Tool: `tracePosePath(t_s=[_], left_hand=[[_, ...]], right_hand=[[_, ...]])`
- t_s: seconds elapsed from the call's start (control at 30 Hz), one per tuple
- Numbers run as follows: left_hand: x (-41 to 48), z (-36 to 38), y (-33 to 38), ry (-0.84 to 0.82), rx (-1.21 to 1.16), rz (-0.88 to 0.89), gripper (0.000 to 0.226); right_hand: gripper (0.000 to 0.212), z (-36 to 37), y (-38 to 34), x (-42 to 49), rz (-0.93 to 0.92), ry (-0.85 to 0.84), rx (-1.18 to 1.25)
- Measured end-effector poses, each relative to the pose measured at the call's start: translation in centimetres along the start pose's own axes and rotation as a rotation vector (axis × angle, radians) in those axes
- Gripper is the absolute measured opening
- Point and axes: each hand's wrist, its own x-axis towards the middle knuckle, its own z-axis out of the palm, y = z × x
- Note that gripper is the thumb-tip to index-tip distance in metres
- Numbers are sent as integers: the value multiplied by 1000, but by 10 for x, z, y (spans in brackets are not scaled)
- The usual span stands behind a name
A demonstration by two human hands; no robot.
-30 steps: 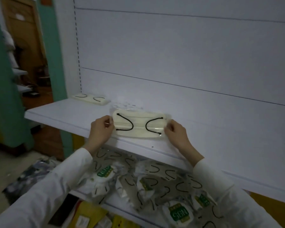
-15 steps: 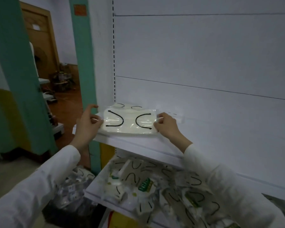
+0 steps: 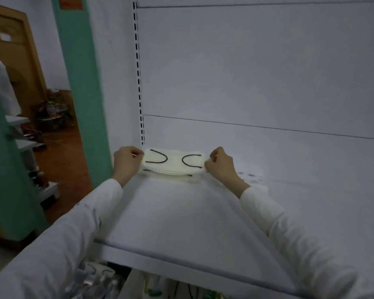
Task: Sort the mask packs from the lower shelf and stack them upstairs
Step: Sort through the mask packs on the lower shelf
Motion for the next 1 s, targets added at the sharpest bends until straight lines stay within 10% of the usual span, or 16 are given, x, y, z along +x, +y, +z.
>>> tracePosePath(t_s=[0.53,1.0], left_hand=[[47,26,-47,-338,121,38,19],[-12,-25,-32,-263,9,433,16]], right_hand=[[14,60,16,25,163,14,-248],[32,49,-31,-65,-411,211,-486]])
